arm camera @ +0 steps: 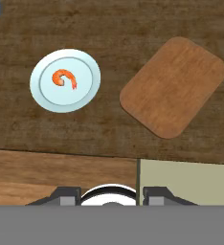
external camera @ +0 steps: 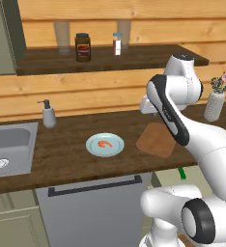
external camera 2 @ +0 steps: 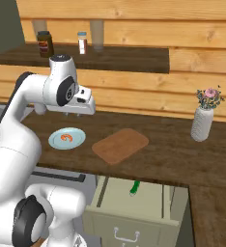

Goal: Pick up the knife from the drawer and place it on the cutting board. Then place the meat from the plate to the cutting board.

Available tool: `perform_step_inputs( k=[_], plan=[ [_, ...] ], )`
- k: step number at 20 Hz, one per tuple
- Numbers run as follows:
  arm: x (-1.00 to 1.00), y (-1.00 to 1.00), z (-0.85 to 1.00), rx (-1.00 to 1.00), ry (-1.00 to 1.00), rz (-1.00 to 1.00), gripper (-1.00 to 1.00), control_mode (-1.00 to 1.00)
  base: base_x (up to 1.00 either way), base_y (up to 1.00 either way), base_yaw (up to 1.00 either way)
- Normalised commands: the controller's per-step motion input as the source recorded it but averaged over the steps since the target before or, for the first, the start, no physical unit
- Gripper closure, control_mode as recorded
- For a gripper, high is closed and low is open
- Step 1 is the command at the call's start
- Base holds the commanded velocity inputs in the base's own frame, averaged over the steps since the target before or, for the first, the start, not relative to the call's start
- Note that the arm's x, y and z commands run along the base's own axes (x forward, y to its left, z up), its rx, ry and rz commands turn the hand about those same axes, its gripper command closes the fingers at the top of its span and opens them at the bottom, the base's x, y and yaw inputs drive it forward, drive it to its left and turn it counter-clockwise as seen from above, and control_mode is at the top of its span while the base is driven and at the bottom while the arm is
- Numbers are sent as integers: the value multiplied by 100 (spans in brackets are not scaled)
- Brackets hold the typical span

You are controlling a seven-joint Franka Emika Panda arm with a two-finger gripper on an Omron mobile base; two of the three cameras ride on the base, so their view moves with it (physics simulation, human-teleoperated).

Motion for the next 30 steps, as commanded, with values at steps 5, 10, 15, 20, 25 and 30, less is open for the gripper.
perform_step_inputs(
  k=[5,10,15,20,25,30],
  plan=[
    [0,2,0,0,0,0,-100,100,4,31,-2],
    [0,0,0,0,0,0,-100,100,30,67,-20],
    [0,0,0,0,0,0,-100,100,47,29,-29],
    [0,0,0,0,0,0,-100,100,22,23,-26],
    [0,0,0,0,0,0,-100,100,1,19,-15],
    [0,0,0,0,0,0,-100,100,4,18,-18]
  ],
)
